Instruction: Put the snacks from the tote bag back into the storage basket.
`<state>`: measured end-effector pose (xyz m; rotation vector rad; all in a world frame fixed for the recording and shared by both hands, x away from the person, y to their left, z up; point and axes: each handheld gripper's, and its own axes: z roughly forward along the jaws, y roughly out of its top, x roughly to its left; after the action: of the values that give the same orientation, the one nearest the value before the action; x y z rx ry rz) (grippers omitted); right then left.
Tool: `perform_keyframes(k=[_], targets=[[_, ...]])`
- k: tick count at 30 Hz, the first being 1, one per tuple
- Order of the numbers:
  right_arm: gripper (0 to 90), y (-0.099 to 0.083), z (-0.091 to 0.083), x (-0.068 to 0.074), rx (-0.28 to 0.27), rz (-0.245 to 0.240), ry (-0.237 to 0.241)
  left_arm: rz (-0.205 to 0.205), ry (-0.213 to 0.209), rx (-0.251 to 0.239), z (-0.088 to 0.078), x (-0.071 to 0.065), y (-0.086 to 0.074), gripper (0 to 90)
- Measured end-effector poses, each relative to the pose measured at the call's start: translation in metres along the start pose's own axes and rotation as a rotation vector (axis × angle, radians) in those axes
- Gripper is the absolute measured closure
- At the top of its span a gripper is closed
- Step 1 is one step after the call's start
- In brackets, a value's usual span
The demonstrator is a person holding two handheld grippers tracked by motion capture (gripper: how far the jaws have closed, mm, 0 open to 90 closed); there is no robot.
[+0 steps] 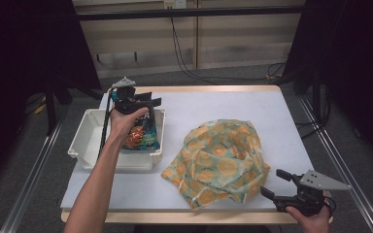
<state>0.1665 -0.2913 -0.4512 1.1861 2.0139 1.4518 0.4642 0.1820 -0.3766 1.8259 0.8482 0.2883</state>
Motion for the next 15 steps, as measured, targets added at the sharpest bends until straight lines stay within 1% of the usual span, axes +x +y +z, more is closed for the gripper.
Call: perform_keyframes(k=[1,2,3,5,7,8,9,10,11,12,13,15], targets=[[13.8,0.000,0.000,0.000,0.000,0.003,-0.001,0.006,0.006,-0.004,-0.001,0.000,0.000,37.8],[13.8,0.000,0.000,0.000,0.000,0.003,0.000,0.000,0.004,-0.009,-0.002,0.000,0.000,38.1],[13.8,0.000,0.000,0.000,0.000,0.002,-0.001,0.005,0.003,-0.013,-0.003,0.000,0.000,39.0],[13.8,0.000,0.000,0.000,0.000,0.003,0.000,0.002,0.009,-0.022,-0.007,0.001,0.000,42.6],[13.8,0.000,0.000,0.000,-0.002,0.000,0.000,0.003,-0.001,-0.024,-0.013,0.003,0.002,46.4],[13.8,0.000,0.000,0.000,-0.003,0.002,-0.001,0.005,-0.012,-0.027,-0.016,0.003,0.002,50.1],[13.8,0.000,0.000,0.000,-0.003,0.003,-0.002,0.009,-0.014,-0.026,-0.020,0.003,0.003,53.3],[13.8,0.000,-0.001,0.000,-0.002,0.000,0.000,0.018,-0.031,-0.025,-0.024,0.002,0.003,57.1],[13.8,0.000,-0.001,0.000,-0.002,-0.001,0.000,0.024,-0.048,-0.013,-0.028,0.002,0.003,62.2],[13.8,0.000,-0.001,0.001,-0.002,-0.002,0.000,0.025,-0.063,-0.005,-0.032,0.001,0.002,64.0],[13.8,0.000,0.000,0.001,-0.003,-0.002,0.000,0.029,-0.079,-0.013,-0.038,0.000,0.000,65.9],[13.8,0.000,0.000,0.001,0.000,-0.002,-0.001,0.034,-0.062,-0.017,-0.045,-0.003,-0.004,66.9]])
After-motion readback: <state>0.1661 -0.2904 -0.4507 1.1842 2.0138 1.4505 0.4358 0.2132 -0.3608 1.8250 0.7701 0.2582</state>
